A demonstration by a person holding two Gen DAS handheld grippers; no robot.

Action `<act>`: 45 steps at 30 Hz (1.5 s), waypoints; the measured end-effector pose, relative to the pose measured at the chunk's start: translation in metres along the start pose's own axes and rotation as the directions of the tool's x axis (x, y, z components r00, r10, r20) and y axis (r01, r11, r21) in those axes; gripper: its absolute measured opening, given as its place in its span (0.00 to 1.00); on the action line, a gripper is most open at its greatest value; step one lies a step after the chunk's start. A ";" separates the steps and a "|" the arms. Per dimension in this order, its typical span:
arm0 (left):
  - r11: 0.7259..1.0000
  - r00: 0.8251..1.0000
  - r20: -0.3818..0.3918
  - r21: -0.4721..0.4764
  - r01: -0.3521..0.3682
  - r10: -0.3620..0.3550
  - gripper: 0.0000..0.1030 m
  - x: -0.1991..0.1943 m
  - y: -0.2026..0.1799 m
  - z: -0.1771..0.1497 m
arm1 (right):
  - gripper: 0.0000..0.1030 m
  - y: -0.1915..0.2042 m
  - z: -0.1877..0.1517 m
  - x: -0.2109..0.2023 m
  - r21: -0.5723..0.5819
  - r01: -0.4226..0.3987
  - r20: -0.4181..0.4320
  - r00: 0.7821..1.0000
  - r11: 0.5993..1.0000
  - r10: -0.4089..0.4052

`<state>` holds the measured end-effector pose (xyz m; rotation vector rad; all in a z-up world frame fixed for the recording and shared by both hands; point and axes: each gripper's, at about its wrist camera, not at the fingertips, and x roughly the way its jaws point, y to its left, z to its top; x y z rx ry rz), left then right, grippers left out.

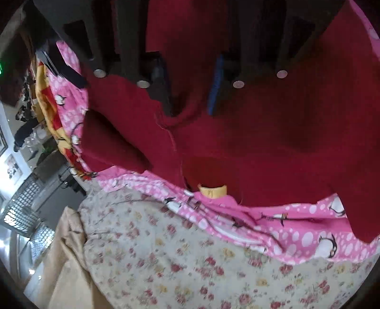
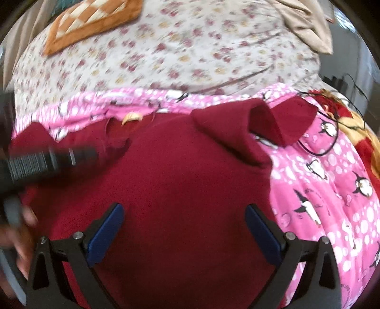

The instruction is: Fold small clothes

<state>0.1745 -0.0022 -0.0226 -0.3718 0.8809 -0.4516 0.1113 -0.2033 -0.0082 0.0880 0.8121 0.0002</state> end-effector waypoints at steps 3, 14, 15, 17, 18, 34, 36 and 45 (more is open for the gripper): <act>0.999 0.999 -0.031 -0.022 -0.026 0.025 0.21 -0.022 0.000 -0.008 | 0.96 -0.001 0.017 -0.002 0.028 -0.112 0.059 0.992 0.993 0.110; 0.990 0.992 -0.032 -0.069 -0.124 0.122 0.21 -0.049 -0.001 -0.063 | 0.69 0.030 0.052 0.094 0.133 -0.534 -0.167 0.818 0.835 0.550; 0.989 0.991 -0.025 -0.059 -0.132 0.131 0.23 -0.048 -0.004 -0.064 | 0.69 0.032 0.054 0.096 0.136 -0.544 -0.168 0.811 0.828 0.560; 0.989 0.991 -0.009 -0.059 -0.133 0.132 0.26 -0.045 -0.007 -0.065 | 0.42 0.036 0.054 0.098 0.111 -0.536 -0.174 0.818 0.837 0.548; 0.989 0.991 -0.003 -0.057 -0.136 0.136 0.26 -0.045 -0.008 -0.065 | 0.16 0.035 0.053 0.100 0.099 -0.505 -0.186 0.837 0.858 0.514; 0.980 0.949 0.273 0.080 -0.184 0.156 0.26 -0.099 -0.037 -0.050 | 0.08 -0.125 0.063 0.072 0.246 -0.129 -0.135 0.977 0.961 0.165; 0.973 0.934 0.300 0.067 -0.222 0.193 0.27 -0.106 -0.030 -0.041 | 0.10 -0.124 0.060 0.071 0.227 -0.123 -0.130 0.979 0.966 0.156; 0.903 0.902 0.082 -0.107 -0.416 0.425 0.25 -0.047 0.049 -0.014 | 0.39 -0.114 0.065 0.030 0.249 -0.212 0.010 0.976 0.945 0.216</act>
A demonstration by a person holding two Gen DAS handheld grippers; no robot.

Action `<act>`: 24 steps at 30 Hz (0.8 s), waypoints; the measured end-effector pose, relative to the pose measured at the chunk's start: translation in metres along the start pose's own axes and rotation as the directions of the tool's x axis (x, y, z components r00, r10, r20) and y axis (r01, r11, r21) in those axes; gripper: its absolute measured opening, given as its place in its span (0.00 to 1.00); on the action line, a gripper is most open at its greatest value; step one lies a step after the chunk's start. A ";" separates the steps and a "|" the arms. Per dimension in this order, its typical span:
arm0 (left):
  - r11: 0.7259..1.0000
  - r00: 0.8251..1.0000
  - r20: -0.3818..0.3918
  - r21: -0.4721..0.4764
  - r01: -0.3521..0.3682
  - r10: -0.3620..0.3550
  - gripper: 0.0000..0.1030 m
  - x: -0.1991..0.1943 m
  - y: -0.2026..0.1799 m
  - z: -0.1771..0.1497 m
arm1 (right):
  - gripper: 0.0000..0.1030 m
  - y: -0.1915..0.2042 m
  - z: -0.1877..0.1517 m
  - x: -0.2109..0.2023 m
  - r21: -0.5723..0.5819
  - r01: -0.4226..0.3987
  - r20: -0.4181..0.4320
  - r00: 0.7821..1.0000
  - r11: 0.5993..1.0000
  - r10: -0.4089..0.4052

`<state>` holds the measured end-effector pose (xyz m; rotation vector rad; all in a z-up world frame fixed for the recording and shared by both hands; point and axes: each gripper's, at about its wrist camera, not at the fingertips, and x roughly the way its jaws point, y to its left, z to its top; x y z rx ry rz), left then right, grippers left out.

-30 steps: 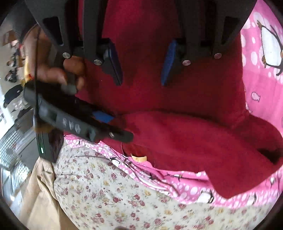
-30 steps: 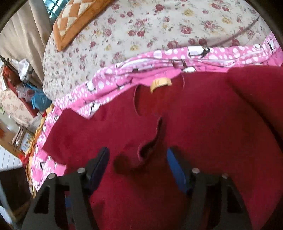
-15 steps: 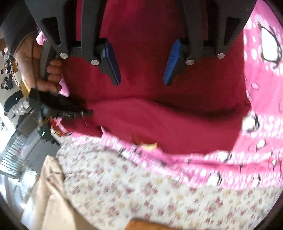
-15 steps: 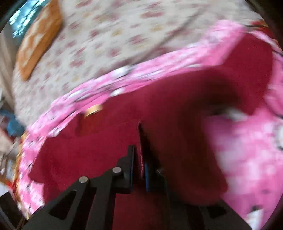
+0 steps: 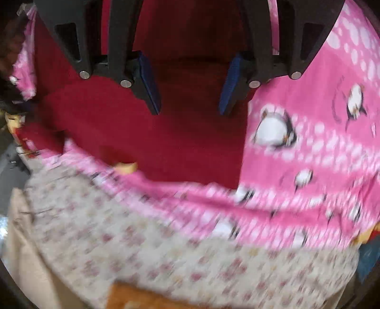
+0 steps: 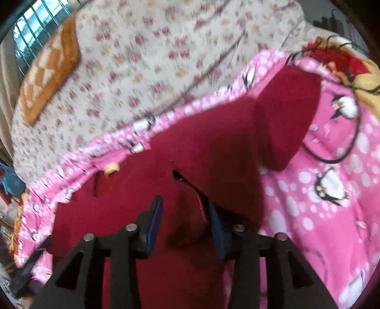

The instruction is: Fold small clothes

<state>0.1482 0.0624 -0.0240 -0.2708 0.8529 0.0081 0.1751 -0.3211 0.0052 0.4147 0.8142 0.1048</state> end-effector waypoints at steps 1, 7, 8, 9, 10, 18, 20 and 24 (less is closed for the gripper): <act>1.000 1.000 0.009 0.007 -0.011 0.011 0.25 -0.002 0.000 -0.002 | 0.39 0.004 0.000 -0.011 -0.024 -0.006 0.040 0.999 1.000 0.007; 0.999 0.999 0.006 -0.006 -0.034 0.034 0.21 -0.004 0.006 -0.008 | 0.45 0.028 0.011 0.023 -0.147 -0.105 -0.016 0.994 0.984 0.104; 1.000 1.000 0.009 -0.010 -0.029 0.029 0.21 -0.005 0.007 -0.009 | 0.45 0.029 0.013 0.040 -0.165 -0.045 -0.043 0.998 0.985 0.038; 1.000 0.999 0.012 -0.008 -0.030 0.030 0.21 -0.005 0.007 -0.010 | 0.45 0.026 0.013 0.052 -0.168 0.022 -0.052 0.998 0.986 -0.031; 0.999 0.999 0.014 -0.004 -0.032 0.032 0.21 -0.007 0.005 -0.010 | 0.44 0.019 0.014 0.067 -0.144 0.068 -0.078 0.994 0.987 -0.080; 1.000 0.998 0.049 -0.009 -0.027 0.028 0.22 -0.017 -0.003 -0.011 | 0.44 0.033 0.013 0.023 -0.181 0.003 0.003 1.000 0.983 -0.002; 1.000 0.997 0.072 -0.010 -0.007 0.008 0.22 -0.024 -0.005 -0.010 | 0.48 0.031 0.020 -0.004 -0.204 0.052 0.111 0.993 0.978 -0.029; 1.000 0.997 0.080 -0.006 0.007 -0.006 0.40 -0.026 -0.007 -0.006 | 0.57 -0.009 0.052 -0.031 -0.161 0.199 0.240 0.958 0.967 -0.157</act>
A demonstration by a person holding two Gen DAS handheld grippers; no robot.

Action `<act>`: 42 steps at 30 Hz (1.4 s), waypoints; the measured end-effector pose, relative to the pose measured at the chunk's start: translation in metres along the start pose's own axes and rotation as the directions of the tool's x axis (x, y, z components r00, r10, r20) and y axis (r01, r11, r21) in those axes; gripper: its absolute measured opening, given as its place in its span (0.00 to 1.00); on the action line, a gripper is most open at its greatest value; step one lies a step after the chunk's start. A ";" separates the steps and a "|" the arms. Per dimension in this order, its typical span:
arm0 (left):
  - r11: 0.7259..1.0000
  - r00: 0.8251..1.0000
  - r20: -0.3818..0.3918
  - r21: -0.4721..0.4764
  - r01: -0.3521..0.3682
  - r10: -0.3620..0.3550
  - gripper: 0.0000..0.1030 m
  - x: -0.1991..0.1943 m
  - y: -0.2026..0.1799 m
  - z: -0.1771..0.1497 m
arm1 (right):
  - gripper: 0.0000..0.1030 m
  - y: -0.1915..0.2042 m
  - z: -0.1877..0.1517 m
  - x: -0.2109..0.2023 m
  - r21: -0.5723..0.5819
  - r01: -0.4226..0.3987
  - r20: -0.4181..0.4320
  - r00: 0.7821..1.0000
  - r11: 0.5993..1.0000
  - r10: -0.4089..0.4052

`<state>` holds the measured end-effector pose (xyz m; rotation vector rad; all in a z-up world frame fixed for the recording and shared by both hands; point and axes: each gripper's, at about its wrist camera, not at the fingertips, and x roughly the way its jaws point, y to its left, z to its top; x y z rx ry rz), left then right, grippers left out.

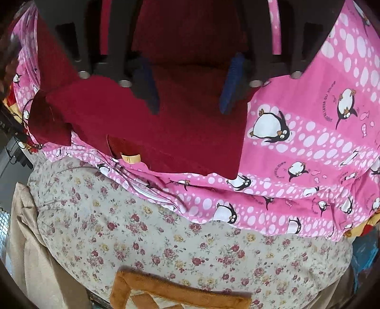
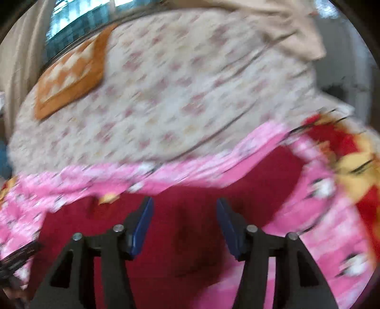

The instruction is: Fold small clothes

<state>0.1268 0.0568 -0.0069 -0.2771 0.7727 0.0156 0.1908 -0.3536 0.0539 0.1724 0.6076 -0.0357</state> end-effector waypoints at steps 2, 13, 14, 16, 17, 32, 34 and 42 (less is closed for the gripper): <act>0.999 0.997 -0.072 -0.041 0.010 -0.013 0.42 0.014 0.007 -0.004 | 0.57 -0.042 0.011 0.012 0.034 0.042 -0.017 0.999 0.999 -0.041; 1.000 0.997 -0.079 -0.012 -0.003 0.002 0.49 0.019 0.000 -0.005 | 0.47 -0.139 0.019 0.085 0.065 0.137 -0.097 0.987 0.988 -0.130; 1.000 0.997 -0.080 -0.010 -0.005 0.004 0.50 0.019 0.000 -0.005 | 0.47 -0.139 0.021 0.089 0.065 0.133 -0.099 0.987 0.989 -0.126; 1.000 0.997 -0.080 -0.007 -0.007 0.006 0.50 0.020 -0.001 -0.005 | 0.43 -0.135 0.025 0.095 0.029 0.162 -0.107 0.982 0.986 -0.158; 1.000 0.997 -0.080 -0.007 -0.007 0.006 0.51 0.020 -0.001 -0.005 | 0.29 -0.134 0.028 0.095 0.016 0.169 -0.111 0.980 0.986 -0.166; 0.991 0.994 -0.055 -0.098 0.088 -0.094 0.51 0.005 0.014 0.003 | 0.07 -0.065 0.124 -0.085 -0.119 0.087 0.250 0.967 0.989 -0.055; 0.988 0.994 -0.037 -0.118 0.094 -0.099 0.51 -0.001 0.019 0.008 | 0.07 -0.035 0.121 -0.090 -0.164 0.005 0.231 0.972 0.986 0.034; 0.979 0.998 0.052 -0.199 0.052 -0.042 0.51 -0.025 0.053 0.033 | 0.07 0.144 0.037 -0.039 -0.187 -0.424 0.008 0.902 0.886 0.433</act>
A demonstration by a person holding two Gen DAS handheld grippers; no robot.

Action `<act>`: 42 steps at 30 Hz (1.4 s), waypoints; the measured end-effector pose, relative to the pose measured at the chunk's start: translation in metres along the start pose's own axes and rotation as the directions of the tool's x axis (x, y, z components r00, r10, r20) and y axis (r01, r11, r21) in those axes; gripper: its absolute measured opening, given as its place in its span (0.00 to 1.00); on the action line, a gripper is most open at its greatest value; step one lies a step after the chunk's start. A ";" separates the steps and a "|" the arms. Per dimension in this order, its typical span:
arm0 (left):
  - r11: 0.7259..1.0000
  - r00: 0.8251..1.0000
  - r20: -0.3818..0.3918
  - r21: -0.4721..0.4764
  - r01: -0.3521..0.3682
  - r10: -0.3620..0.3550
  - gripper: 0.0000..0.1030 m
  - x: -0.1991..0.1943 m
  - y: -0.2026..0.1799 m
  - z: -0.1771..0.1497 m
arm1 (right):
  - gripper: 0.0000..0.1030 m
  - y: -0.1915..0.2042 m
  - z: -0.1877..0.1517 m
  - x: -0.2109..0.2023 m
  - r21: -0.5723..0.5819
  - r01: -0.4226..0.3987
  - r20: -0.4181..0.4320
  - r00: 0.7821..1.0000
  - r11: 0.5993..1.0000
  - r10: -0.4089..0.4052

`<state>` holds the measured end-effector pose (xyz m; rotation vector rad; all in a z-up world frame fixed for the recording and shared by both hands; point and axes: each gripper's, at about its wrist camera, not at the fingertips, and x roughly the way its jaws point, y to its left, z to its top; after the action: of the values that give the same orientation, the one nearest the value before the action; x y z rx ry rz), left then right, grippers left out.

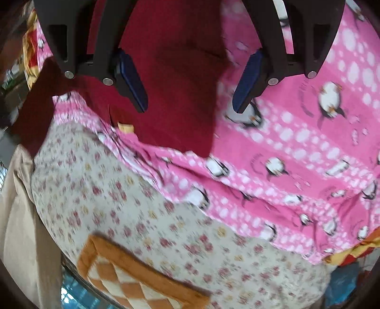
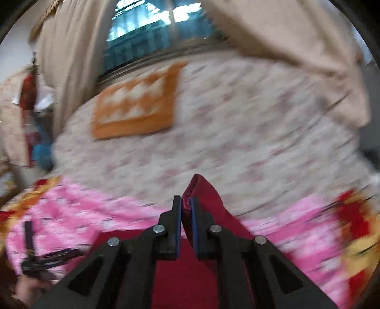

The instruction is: Fold small clothes

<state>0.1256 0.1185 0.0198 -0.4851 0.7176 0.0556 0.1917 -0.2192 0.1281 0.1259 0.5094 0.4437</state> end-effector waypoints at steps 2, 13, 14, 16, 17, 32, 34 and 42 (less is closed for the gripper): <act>1.000 0.999 0.036 -0.004 -0.026 0.026 0.51 -0.007 0.005 0.007 | 0.07 0.037 -0.028 0.043 0.009 -0.054 -0.065 0.996 0.999 0.054; 0.986 0.986 -0.051 0.044 0.159 -0.157 0.51 0.016 -0.015 0.002 | 0.37 0.099 -0.139 0.128 -0.058 -0.035 -0.384 0.923 0.998 0.010; 0.977 0.976 -0.085 0.059 0.205 -0.199 0.51 0.024 -0.022 -0.003 | 0.46 0.096 -0.140 0.113 -0.072 -0.029 -0.378 0.926 0.997 0.000; 0.967 0.964 -0.124 0.075 0.245 -0.235 0.51 0.037 -0.031 -0.012 | 0.59 0.086 -0.141 0.085 -0.099 -0.001 -0.383 0.923 0.995 -0.037; 0.962 0.957 -0.154 0.080 0.260 -0.245 0.51 0.046 -0.034 -0.018 | 0.62 0.078 -0.149 0.066 -0.109 0.011 -0.393 0.918 0.994 -0.053; 0.955 0.930 -0.248 0.054 0.293 -0.272 0.00 0.085 -0.045 -0.024 | 0.95 0.059 -0.196 0.026 -0.128 0.069 -0.407 0.906 0.989 -0.116; 0.965 0.943 -0.228 0.044 0.257 -0.241 0.00 0.082 -0.041 -0.025 | 0.96 0.062 -0.195 0.031 -0.139 0.071 -0.409 0.904 0.988 -0.123; 0.977 0.974 -0.092 0.046 0.210 -0.205 0.00 0.023 -0.016 -0.006 | 0.99 0.064 -0.194 0.036 -0.146 0.073 -0.413 0.902 0.987 -0.128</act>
<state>0.1422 0.0988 0.0077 -0.5094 0.7481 -0.1824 0.0988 -0.1446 -0.0417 -0.1244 0.9082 0.4014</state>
